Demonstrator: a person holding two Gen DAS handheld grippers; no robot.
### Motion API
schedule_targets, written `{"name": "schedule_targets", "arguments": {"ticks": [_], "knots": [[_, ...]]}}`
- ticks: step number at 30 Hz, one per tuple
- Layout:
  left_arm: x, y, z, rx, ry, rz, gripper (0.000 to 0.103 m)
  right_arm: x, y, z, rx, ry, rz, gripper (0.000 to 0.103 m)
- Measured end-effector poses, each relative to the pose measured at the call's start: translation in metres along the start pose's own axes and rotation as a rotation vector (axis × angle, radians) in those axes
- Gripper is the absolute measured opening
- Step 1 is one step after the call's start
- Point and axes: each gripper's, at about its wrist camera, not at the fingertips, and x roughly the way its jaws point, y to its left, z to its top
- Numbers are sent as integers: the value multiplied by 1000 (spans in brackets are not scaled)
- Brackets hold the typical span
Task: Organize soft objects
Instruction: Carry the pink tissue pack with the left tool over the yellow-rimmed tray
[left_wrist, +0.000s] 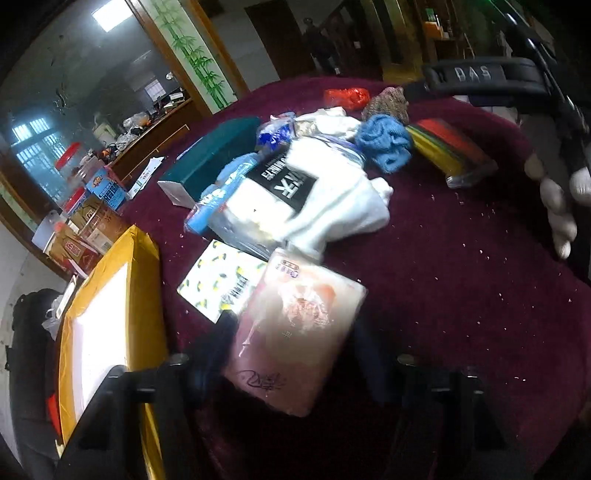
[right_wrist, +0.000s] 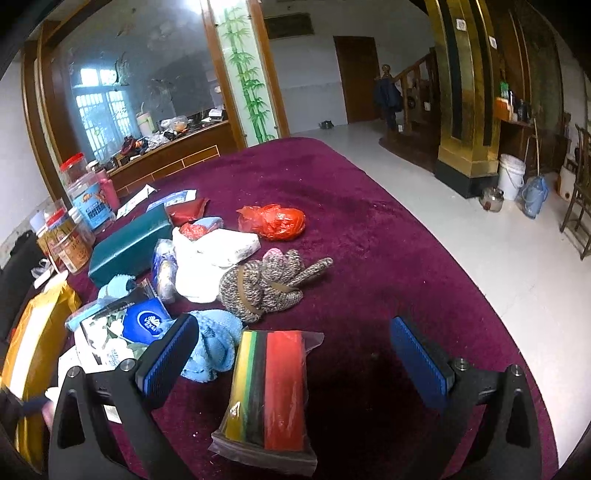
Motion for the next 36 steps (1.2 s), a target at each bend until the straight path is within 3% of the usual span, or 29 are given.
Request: {"name": "schedule_targets", "arguments": {"ticks": [3, 8, 13, 16, 21, 24, 28, 32, 36], "knots": [[-18, 11, -4, -105, -33, -65, 60, 3, -7, 1, 35, 17, 18, 103], [-74, 37, -15, -279, -176, -154, 60, 7, -12, 1, 66, 33, 27, 103], [-110, 63, -31, -386, -251, -165, 60, 6, -12, 1, 62, 25, 14, 103], [-125, 79, -45, -425, -282, -152, 60, -9, -7, 3, 5, 38, 18, 102], [-124, 98, -62, -495, -285, -156, 60, -77, 18, -6, -96, -82, 150, 103], [-115, 103, -70, -539, -273, -174, 60, -69, 56, -23, -239, 41, 221, 102], [-111, 103, -78, -565, -248, -196, 60, -44, 96, -46, -339, 133, 252, 87], [-117, 111, -84, -575, -247, -173, 60, -18, 119, -51, -337, 178, 269, 81], [-119, 116, -91, -595, -249, -161, 60, 3, 124, -45, -300, 240, 302, 27]]}}
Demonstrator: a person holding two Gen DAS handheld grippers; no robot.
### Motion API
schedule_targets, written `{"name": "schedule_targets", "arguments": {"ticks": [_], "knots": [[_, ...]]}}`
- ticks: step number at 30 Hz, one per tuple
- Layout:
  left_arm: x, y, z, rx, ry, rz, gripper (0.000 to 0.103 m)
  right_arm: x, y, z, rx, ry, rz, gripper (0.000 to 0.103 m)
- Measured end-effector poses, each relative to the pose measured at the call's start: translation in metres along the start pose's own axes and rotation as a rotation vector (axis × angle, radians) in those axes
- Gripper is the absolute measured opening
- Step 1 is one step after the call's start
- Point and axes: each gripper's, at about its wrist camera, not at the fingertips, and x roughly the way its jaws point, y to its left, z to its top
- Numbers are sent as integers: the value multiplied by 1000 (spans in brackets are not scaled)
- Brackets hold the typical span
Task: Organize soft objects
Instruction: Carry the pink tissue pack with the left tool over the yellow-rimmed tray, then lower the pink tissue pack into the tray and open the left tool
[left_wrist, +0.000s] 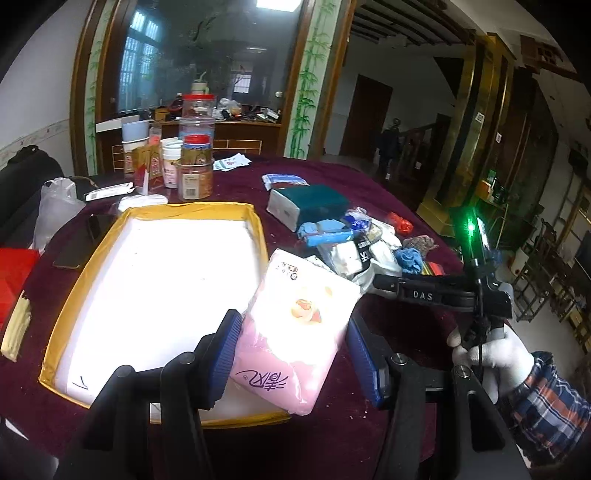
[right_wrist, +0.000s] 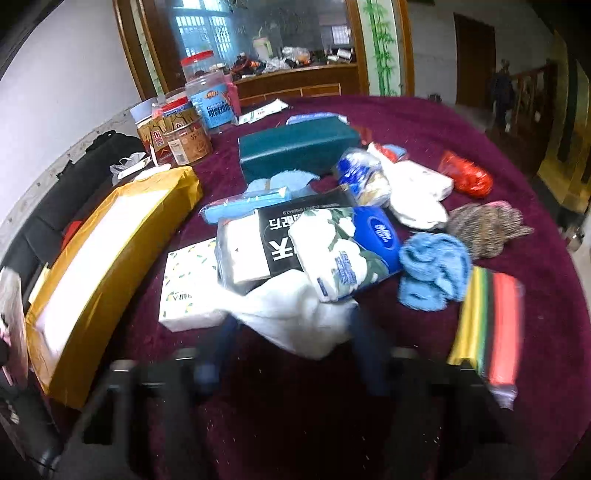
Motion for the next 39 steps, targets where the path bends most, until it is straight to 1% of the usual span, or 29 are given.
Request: {"name": "schedule_targets", "arguments": {"ticks": [1, 2, 4, 8, 10, 14, 15, 17, 19, 20, 22, 24, 27, 29, 30, 33, 35, 36, 37, 38, 39], "knots": [[1, 1, -1, -5, 2, 1, 60, 4, -2, 0, 13, 14, 12, 18], [2, 3, -1, -12, 5, 2, 60, 5, -5, -1, 28, 23, 30, 17], [6, 6, -1, -26, 14, 2, 60, 0, -8, -4, 47, 14, 55, 13], [5, 14, 9, -46, 10, -20, 60, -32, -2, -9, 40, -26, 102, 11], [0, 20, 20, -53, -10, -23, 60, -51, 6, -6, 19, -53, 125, 11], [-2, 36, 39, -75, -28, -16, 60, -89, 31, 12, -44, -132, 191, 11], [0, 42, 45, -84, -25, -8, 60, -94, 39, 20, -53, -142, 220, 11], [6, 52, 55, -94, -16, 1, 60, -96, 51, 36, -59, -131, 284, 11], [18, 65, 67, -103, -5, 24, 61, -85, 66, 55, -52, -105, 344, 11], [27, 72, 74, -113, 5, 37, 61, -73, 76, 67, -48, -79, 372, 11], [47, 87, 83, -157, 32, 28, 61, -48, 92, 84, -40, -37, 382, 11], [72, 106, 87, -232, 81, 8, 61, -19, 108, 98, -22, 22, 395, 11], [105, 129, 89, -333, 135, -2, 61, 24, 130, 112, -17, 85, 348, 11], [121, 141, 88, -383, 151, 3, 61, 49, 137, 118, -12, 119, 318, 11], [129, 146, 88, -398, 157, -2, 61, 63, 140, 122, -5, 137, 306, 11], [146, 153, 89, -430, 168, 6, 62, 85, 141, 125, 8, 159, 277, 11], [151, 155, 90, -444, 173, 0, 65, 98, 144, 128, 9, 177, 274, 13], [154, 155, 89, -456, 179, -7, 65, 103, 145, 129, 12, 187, 267, 17], [156, 156, 89, -466, 185, -12, 66, 108, 145, 131, 19, 190, 253, 24], [158, 156, 89, -483, 191, -20, 66, 111, 144, 133, 26, 183, 242, 28], [158, 156, 88, -494, 193, -26, 67, 111, 142, 134, 25, 173, 239, 29]]}}
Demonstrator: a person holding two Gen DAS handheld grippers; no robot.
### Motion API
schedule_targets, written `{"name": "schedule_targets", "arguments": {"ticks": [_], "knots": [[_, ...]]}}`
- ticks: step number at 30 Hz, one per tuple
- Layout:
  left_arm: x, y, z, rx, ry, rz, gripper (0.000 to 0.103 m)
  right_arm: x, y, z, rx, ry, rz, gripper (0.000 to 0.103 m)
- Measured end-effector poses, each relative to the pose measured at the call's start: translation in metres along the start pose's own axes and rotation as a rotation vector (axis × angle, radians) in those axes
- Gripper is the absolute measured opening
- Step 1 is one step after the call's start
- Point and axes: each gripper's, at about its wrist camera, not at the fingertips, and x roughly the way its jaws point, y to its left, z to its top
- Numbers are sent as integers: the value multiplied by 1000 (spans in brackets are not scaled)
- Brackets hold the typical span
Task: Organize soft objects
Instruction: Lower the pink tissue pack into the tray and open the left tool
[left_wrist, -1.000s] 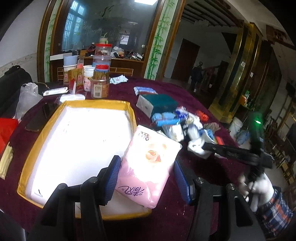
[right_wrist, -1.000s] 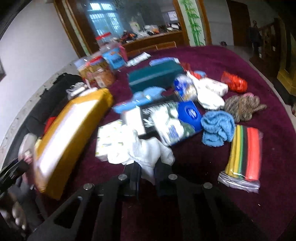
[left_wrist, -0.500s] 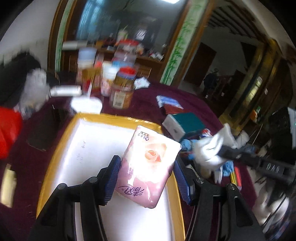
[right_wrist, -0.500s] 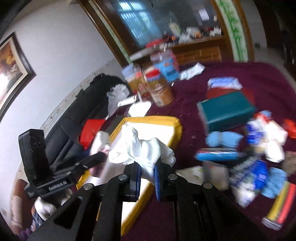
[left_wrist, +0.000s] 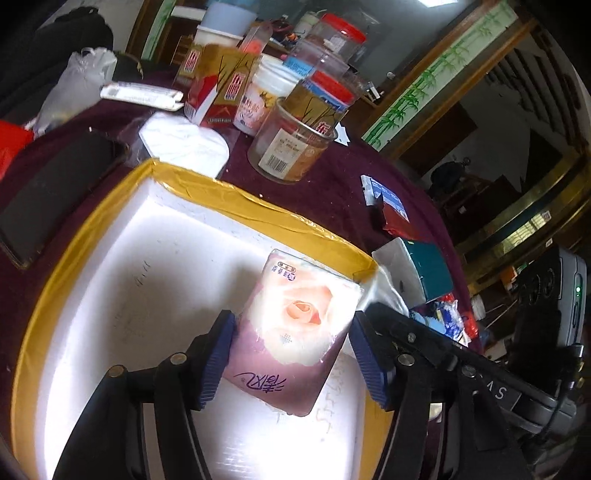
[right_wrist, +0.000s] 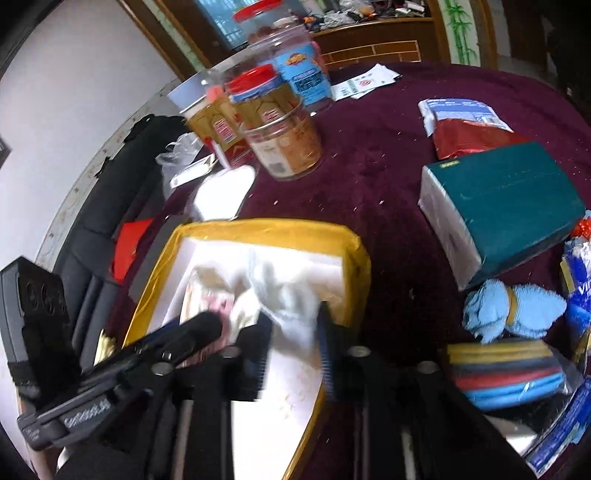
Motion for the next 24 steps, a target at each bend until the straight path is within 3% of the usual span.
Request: {"name": "schedule_targets", "arguments": {"ticks": [4, 9, 12, 14, 15, 16, 17, 20, 22, 24], "knots": [[-4, 0, 3, -20, -12, -17, 67, -18, -4, 4, -11, -57, 7, 43], [-26, 1, 3, -38, -46, -5, 69, -77, -19, -6, -28, -163, 7, 49], [-42, -7, -6, -1, -63, 22, 69, -123, -35, -28, -69, -257, -64, 53], [-52, -18, -16, 38, -73, 30, 69, -158, -45, -51, -108, -362, -156, 55], [-58, -27, -22, 68, -78, 31, 70, -180, -48, -67, -135, -438, -222, 69], [-62, -38, -29, 103, -81, 28, 73, -199, -51, -84, -159, -511, -287, 93], [-66, -53, -38, 149, -85, 18, 75, -213, -53, -98, -171, -572, -339, 103], [-66, -92, -61, 274, -84, 2, 78, -247, -78, -137, -137, -764, -427, 103], [-57, -123, -81, 377, -69, 8, 78, -250, -103, -139, -70, -739, -454, 103], [-47, -141, -95, 425, -43, 18, 78, -243, -137, -135, 24, -643, -425, 103]]}}
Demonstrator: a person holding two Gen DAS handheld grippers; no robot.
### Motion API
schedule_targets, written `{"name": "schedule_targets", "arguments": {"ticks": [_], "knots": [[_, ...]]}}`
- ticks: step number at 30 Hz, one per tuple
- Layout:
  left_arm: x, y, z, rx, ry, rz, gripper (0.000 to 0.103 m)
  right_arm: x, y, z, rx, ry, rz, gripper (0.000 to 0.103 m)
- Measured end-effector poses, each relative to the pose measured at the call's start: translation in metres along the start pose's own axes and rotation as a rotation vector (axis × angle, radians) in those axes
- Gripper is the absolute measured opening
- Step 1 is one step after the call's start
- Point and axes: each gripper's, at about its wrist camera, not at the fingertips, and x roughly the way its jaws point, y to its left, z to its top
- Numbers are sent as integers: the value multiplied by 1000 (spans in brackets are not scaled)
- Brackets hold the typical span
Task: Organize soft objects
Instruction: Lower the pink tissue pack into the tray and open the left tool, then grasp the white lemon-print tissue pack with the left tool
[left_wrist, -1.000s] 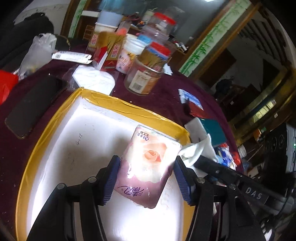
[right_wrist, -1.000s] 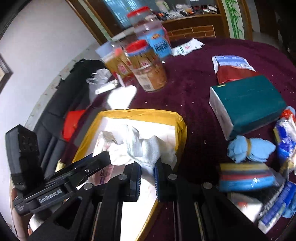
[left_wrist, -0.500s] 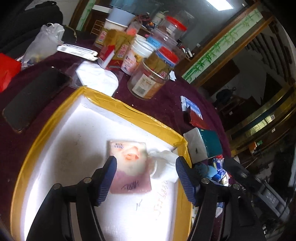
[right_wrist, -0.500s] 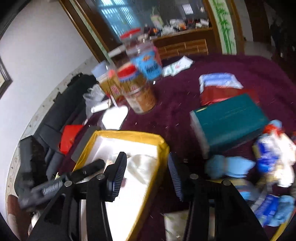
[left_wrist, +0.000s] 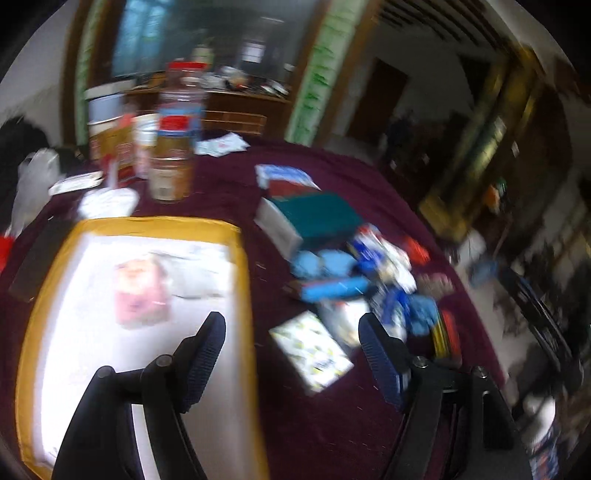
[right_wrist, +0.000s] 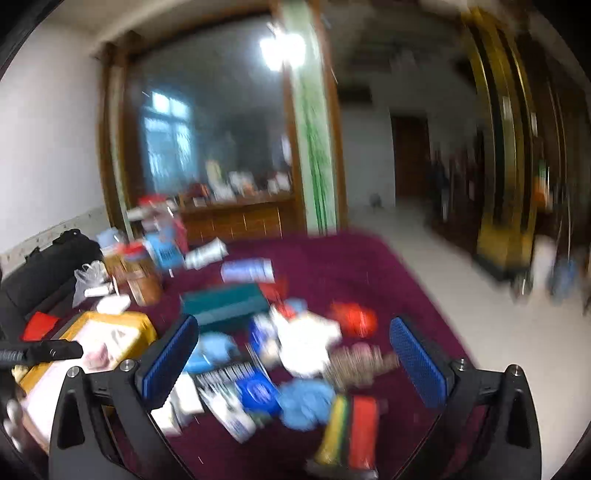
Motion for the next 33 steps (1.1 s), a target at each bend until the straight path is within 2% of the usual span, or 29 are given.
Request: {"name": "schedule_targets", "arguments": {"ticks": [4, 7, 8, 11, 14, 16, 18, 19, 22, 25, 29, 33], "knots": [[23, -29, -16, 65, 68, 41, 78, 24, -42, -25, 90, 75, -48, 103], [47, -44, -26, 129, 109, 132, 78, 35, -63, -47, 138, 98, -61, 103], [52, -46, -28, 147, 116, 149, 78, 40, -68, -49, 168, 148, -56, 103], [73, -53, -26, 236, 142, 214, 78, 43, -81, -52, 243, 149, -16, 103], [101, -51, -25, 281, 217, 274, 78, 48, -84, -56, 269, 171, -3, 103], [110, -50, -20, 254, 230, 254, 83, 46, -83, -56, 270, 166, 3, 103], [118, -50, -19, 245, 253, 263, 83, 46, -81, -57, 265, 169, 11, 103], [120, -50, -20, 242, 260, 261, 74, 47, -81, -57, 263, 171, 13, 103], [116, -57, -29, 276, 247, 237, 62, 47, -80, -57, 260, 182, 15, 103], [99, -65, -42, 289, 253, 187, 61, 46, -82, -58, 268, 185, 18, 103], [79, -71, -58, 284, 238, 158, 63, 47, -86, -58, 292, 194, 30, 103], [92, -75, -63, 271, 253, 173, 66, 48, -90, -58, 316, 200, 33, 103]]}}
